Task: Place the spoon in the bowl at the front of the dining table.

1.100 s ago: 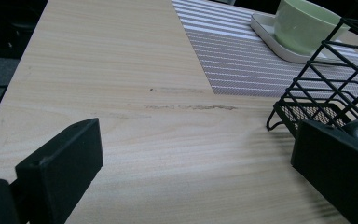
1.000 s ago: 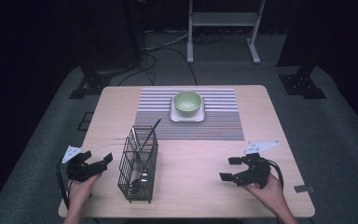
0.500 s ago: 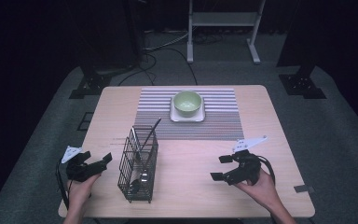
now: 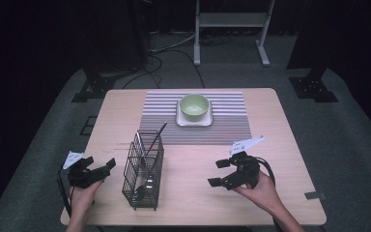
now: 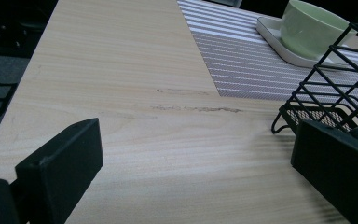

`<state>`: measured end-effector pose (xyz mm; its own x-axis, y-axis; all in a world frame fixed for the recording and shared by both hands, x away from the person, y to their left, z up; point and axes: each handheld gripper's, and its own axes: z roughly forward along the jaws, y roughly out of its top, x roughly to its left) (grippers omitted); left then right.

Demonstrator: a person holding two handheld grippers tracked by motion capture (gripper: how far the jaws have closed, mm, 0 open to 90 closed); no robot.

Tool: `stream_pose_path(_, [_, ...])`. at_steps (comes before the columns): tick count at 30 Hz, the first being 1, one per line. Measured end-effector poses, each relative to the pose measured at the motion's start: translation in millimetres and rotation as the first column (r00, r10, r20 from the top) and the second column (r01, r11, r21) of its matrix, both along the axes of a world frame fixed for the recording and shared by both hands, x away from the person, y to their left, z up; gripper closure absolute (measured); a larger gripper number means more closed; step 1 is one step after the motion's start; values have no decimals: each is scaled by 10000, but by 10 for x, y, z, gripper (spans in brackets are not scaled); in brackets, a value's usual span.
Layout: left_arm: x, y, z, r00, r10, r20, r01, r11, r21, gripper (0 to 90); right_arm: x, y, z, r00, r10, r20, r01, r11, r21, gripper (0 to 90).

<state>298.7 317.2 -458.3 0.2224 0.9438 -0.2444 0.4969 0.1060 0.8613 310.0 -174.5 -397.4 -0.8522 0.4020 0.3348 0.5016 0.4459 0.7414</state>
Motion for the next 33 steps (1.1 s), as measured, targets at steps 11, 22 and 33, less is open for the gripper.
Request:
stream_pose_path(11, [0, -3, 0, 10000, -6, 8, 6, 10000, -26, 10, 45, 184, 141, 9985, 478, -263, -473, 9987, 205, 161])
stream_pose_path(22, [1, 8, -2, 10000, 43, 1, -43, 10000, -86, 10, 96, 389, 310, 9962, 823, -291, -823, 9966, 9, 161])
stream_pose_path(33, [4, 0, 0, 10000, 52, -20, -52, 9999, -93, 10, 162, 574, 450, 9943, 1045, -194, -1047, 9945, -88, 161])
